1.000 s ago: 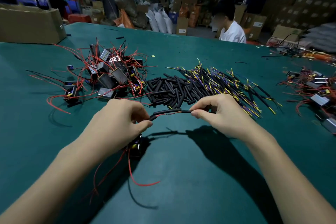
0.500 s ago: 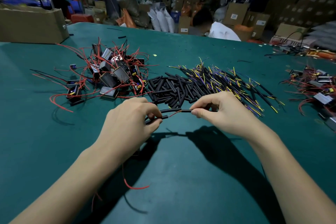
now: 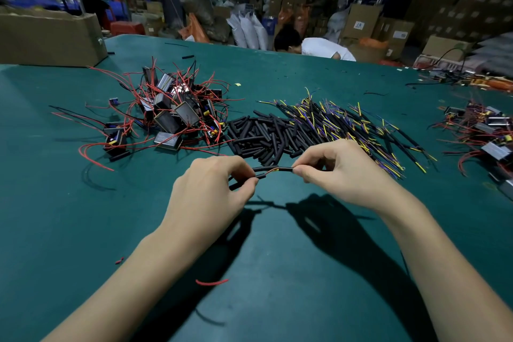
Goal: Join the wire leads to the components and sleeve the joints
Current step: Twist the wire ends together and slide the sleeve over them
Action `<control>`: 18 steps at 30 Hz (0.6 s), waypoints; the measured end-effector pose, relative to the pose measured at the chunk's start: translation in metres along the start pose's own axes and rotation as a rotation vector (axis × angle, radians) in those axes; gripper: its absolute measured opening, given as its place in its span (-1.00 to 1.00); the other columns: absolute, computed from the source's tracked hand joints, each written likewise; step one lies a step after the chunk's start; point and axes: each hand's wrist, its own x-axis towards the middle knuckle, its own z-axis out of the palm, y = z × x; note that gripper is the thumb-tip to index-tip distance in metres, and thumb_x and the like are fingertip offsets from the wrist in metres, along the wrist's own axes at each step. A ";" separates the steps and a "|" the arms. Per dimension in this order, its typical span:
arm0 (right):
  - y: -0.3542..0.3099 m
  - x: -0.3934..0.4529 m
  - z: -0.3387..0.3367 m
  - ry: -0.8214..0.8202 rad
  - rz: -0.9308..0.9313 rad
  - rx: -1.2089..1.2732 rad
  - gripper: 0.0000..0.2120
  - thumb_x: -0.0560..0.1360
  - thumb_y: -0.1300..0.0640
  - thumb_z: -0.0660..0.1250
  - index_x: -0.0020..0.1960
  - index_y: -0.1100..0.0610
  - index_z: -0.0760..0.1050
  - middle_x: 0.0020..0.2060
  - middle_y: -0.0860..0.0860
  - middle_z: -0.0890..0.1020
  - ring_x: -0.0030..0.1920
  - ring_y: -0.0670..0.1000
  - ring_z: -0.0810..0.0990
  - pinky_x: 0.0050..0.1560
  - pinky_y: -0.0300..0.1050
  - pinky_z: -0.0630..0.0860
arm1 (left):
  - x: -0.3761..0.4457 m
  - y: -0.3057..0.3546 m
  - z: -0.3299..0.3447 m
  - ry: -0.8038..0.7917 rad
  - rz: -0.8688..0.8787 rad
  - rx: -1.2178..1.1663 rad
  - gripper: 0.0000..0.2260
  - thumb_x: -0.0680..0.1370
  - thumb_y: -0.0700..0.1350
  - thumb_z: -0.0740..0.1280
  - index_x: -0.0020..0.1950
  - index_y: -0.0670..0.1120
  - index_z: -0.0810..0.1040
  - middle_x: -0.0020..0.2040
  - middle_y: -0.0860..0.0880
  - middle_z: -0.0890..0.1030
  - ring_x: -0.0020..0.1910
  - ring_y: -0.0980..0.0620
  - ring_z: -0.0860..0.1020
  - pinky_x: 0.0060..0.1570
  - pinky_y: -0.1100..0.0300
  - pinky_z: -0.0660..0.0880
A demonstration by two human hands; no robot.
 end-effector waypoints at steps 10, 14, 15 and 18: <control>-0.007 -0.003 -0.004 -0.059 -0.022 0.013 -0.92 0.47 0.17 0.42 -0.18 0.06 0.66 -0.37 -0.04 0.65 -0.37 -0.23 0.48 -0.30 -0.35 0.37 | 0.008 0.013 0.010 0.071 0.113 0.057 -0.95 0.51 0.01 0.37 -0.11 0.09 0.62 -0.12 0.14 0.53 -0.06 0.20 0.38 -0.33 0.22 0.23; -0.007 -0.002 -0.002 -0.068 -0.036 -0.008 -0.92 0.47 0.17 0.42 -0.18 0.07 0.66 -0.39 -0.08 0.63 -0.38 -0.23 0.47 -0.31 -0.37 0.34 | 0.014 0.003 0.014 0.071 0.157 -0.017 -0.98 0.48 -0.04 0.43 -0.13 0.05 0.66 -0.14 0.12 0.44 -0.08 0.20 0.34 -0.24 0.22 0.31; -0.007 -0.002 -0.001 -0.075 -0.038 -0.025 -0.92 0.47 0.18 0.42 -0.18 0.07 0.67 -0.39 -0.09 0.63 -0.38 -0.24 0.48 -0.31 -0.39 0.33 | 0.015 0.000 0.015 0.053 0.160 -0.038 -0.98 0.47 -0.06 0.44 -0.13 0.03 0.67 -0.16 0.11 0.43 -0.07 0.17 0.36 -0.18 0.20 0.34; -0.005 -0.002 0.005 -0.083 -0.018 -0.059 -0.93 0.47 0.17 0.42 -0.17 0.08 0.67 -0.39 -0.11 0.63 -0.37 -0.27 0.50 -0.29 -0.44 0.33 | 0.020 -0.002 0.018 -0.023 0.149 -0.059 -0.96 0.46 -0.08 0.46 -0.11 -0.01 0.69 -0.14 0.07 0.45 -0.03 0.06 0.42 -0.01 0.10 0.40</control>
